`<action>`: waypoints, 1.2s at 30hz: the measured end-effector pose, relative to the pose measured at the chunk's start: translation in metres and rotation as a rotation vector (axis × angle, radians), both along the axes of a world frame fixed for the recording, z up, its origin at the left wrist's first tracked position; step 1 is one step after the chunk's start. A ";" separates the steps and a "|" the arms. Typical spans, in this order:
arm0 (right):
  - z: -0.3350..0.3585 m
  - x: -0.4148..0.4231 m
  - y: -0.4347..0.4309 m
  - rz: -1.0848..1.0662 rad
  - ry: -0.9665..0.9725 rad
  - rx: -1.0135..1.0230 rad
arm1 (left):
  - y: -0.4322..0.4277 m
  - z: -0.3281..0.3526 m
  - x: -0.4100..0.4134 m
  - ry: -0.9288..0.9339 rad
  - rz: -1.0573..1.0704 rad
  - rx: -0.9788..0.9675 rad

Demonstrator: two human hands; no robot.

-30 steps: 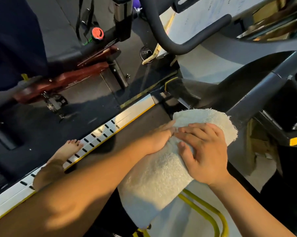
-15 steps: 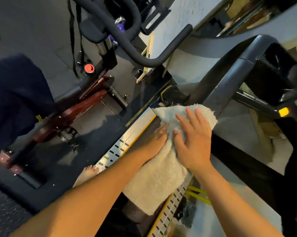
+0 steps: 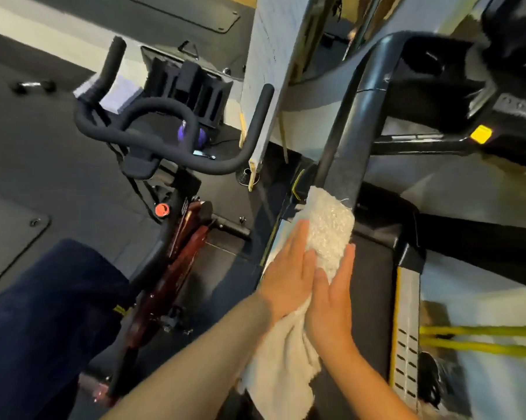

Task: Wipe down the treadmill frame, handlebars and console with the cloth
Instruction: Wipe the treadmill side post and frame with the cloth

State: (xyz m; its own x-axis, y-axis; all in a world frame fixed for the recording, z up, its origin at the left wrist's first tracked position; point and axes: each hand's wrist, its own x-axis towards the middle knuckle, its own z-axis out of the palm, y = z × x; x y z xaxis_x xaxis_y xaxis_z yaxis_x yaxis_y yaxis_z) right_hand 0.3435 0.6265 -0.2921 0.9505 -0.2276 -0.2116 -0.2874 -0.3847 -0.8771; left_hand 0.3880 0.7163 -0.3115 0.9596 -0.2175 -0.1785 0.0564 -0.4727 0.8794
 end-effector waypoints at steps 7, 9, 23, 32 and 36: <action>-0.009 0.000 -0.010 -0.263 0.077 0.564 | -0.010 0.013 -0.020 -0.233 -0.096 0.219; -0.014 -0.020 -0.007 -0.326 0.071 0.683 | -0.006 0.008 -0.032 -0.298 -0.167 0.307; -0.058 0.017 -0.018 -0.227 0.162 0.759 | -0.033 0.020 0.015 -0.341 -0.161 0.492; -0.036 0.062 -0.060 0.091 0.221 0.650 | -0.064 0.035 0.029 -0.099 0.174 0.541; -0.028 0.058 -0.065 0.184 0.093 0.637 | -0.077 0.040 0.004 -0.135 0.247 0.557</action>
State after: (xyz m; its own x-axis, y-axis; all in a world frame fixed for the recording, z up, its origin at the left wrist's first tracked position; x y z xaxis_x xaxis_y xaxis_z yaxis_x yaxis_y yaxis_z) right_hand 0.4020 0.5618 -0.3201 0.9333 0.1332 -0.3336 -0.3517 0.1504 -0.9239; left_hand 0.3919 0.6397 -0.2714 0.9916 0.1050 -0.0751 0.1287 -0.8497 0.5113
